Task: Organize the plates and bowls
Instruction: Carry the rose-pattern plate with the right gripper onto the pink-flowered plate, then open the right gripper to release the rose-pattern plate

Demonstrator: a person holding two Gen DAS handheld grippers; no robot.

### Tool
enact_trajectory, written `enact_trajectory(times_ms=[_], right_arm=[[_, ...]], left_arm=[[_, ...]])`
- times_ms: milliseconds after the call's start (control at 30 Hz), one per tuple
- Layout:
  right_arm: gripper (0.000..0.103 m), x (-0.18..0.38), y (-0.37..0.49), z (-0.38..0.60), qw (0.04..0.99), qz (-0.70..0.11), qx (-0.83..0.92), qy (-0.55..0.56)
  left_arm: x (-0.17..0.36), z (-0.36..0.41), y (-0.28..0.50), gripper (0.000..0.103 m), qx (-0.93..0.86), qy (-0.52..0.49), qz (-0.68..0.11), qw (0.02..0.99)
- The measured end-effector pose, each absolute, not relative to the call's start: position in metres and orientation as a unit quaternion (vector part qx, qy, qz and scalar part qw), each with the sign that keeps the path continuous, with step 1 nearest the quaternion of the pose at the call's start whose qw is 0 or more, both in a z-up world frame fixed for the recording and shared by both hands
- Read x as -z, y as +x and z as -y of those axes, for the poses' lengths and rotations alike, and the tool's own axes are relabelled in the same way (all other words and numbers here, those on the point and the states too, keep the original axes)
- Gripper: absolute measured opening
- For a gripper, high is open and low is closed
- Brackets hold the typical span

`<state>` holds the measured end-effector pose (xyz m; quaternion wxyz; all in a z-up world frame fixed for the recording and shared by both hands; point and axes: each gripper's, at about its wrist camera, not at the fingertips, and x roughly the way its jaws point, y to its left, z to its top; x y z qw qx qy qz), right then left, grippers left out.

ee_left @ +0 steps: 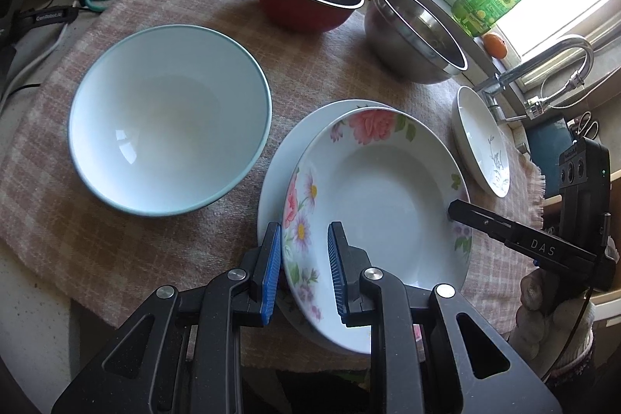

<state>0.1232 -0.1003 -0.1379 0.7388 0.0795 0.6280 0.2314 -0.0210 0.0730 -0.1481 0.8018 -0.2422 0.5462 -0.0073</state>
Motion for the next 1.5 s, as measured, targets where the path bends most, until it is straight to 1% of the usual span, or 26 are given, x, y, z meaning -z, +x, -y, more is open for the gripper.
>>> enact_trajectory(times_ms=[267, 633, 867, 1000, 1167, 1233, 1300, 1500], right_arm=[[0.014, 0.136, 0.124, 0.096, 0.746, -0.624, -0.224, 0.061], [0.018, 0.134, 0.126, 0.092, 0.754, -0.617, -0.222, 0.035], [0.019, 0.134, 0.127, 0.094, 0.755, -0.615, -0.223, 0.041], [0.024, 0.132, 0.125, 0.094, 0.757, -0.613, -0.223, 0.041], [0.025, 0.125, 0.123, 0.099, 0.764, -0.602, -0.225, 0.047], [0.029, 0.121, 0.122, 0.104, 0.767, -0.599, -0.224, 0.050], [0.039, 0.118, 0.120, 0.109, 0.771, -0.594, -0.222, 0.056], [0.039, 0.105, 0.115, 0.129, 0.786, -0.576, -0.215, 0.075]], left_arm=[[0.146, -0.067, -0.019, 0.021, 0.004, -0.219, -0.549, 0.807], [0.144, -0.065, -0.019, 0.021, 0.003, -0.207, -0.547, 0.811], [0.143, -0.063, -0.020, 0.021, 0.000, -0.200, -0.547, 0.813], [0.143, -0.057, -0.017, 0.021, -0.003, -0.183, -0.548, 0.816], [0.143, -0.058, -0.019, 0.021, -0.005, -0.193, -0.548, 0.814], [0.142, -0.058, -0.022, 0.021, -0.005, -0.194, -0.546, 0.815], [0.139, -0.058, -0.026, 0.021, -0.006, -0.193, -0.544, 0.817], [0.123, -0.062, -0.037, 0.021, -0.013, -0.201, -0.528, 0.825]])
